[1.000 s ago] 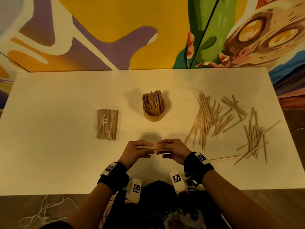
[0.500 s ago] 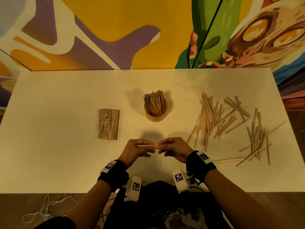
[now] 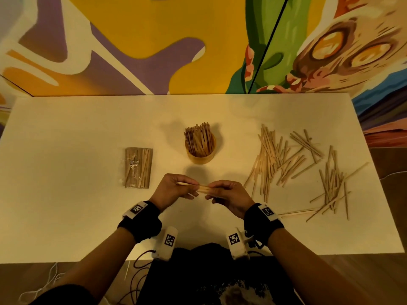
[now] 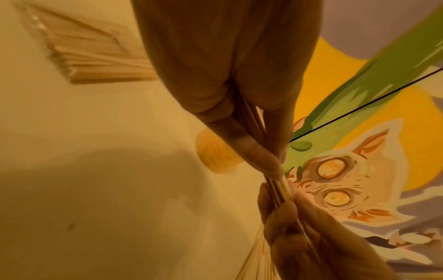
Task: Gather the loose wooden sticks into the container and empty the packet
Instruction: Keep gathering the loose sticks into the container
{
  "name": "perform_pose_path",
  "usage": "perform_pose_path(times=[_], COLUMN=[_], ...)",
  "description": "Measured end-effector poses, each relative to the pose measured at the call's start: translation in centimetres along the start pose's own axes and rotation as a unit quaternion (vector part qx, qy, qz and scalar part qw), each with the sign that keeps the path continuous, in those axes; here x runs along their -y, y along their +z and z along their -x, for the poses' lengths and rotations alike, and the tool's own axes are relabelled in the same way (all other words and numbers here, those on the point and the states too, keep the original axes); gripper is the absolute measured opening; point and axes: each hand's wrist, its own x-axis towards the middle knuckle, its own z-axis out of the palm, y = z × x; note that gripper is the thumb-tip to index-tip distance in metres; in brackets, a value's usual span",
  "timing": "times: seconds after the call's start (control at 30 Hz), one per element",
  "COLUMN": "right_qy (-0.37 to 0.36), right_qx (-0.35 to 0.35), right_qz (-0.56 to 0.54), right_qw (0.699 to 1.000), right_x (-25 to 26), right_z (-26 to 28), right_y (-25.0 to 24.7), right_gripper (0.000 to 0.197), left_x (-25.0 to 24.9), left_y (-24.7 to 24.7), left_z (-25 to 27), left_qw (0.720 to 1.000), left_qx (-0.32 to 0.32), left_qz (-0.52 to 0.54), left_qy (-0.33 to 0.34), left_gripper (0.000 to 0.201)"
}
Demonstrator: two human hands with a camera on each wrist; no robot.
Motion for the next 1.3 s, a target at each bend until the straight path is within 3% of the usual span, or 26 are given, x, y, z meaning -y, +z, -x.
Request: perform_pose_path(times=[0.13, 0.37, 0.5, 0.63, 0.77, 0.87, 0.93, 1.03, 1.2, 1.3], right_qy=[-0.037, -0.008, 0.039, 0.068, 0.07, 0.076, 0.077, 0.08, 0.093, 0.099], right_qx=[-0.028, -0.107, -0.142, -0.161, -0.181, -0.196, -0.206, -0.218, -0.228, -0.229], right_qz=[-0.065, 0.023, 0.059, 0.086, 0.085, 0.09, 0.095, 0.094, 0.089, 0.092], right_qw=[0.997, 0.994, 0.987, 0.981, 0.977, 0.973, 0.971, 0.968, 0.965, 0.964], right_x=[1.1, 0.6, -0.8, -1.7, -2.1, -1.7, -1.4, -1.3, -1.3, -0.8], right_z=[0.4, 2.9, 5.1, 7.6, 9.5, 10.8, 11.6, 12.7, 13.8, 13.8], right_y=[-1.7, -8.0, -12.2, -15.8, -19.0, -21.2, -22.7, -24.8, -27.7, -29.5], right_gripper=[0.028, 0.023, 0.022, 0.018, 0.016, 0.015, 0.015, 0.016, 0.016, 0.015], left_x=[-3.3, -9.7, -11.5, -11.9, -11.5, -10.0, -8.6, -6.8, -6.0, -6.6], left_y=[-1.9, -4.0, -2.2, 0.2, 2.7, 3.6, 3.7, 3.6, 3.7, 4.4], left_z=[-1.7, -6.0, -8.4, -10.5, -12.2, -13.3, -14.0, -14.4, -13.5, -12.1], left_qw=[0.999, 0.97, 0.919, 0.851, 0.817, 0.77, 0.752, 0.739, 0.748, 0.748], left_qx=[-0.026, -0.107, -0.074, -0.007, 0.043, 0.058, 0.034, -0.047, -0.106, -0.169], left_qz=[-0.015, -0.169, -0.345, -0.499, -0.566, -0.622, -0.635, -0.636, -0.625, -0.606], left_qy=[0.039, 0.139, 0.174, 0.164, 0.1, 0.133, 0.171, 0.218, 0.198, 0.212], left_gripper=[0.019, 0.014, 0.008, 0.013, 0.014, 0.014, 0.023, 0.017, 0.019, 0.033])
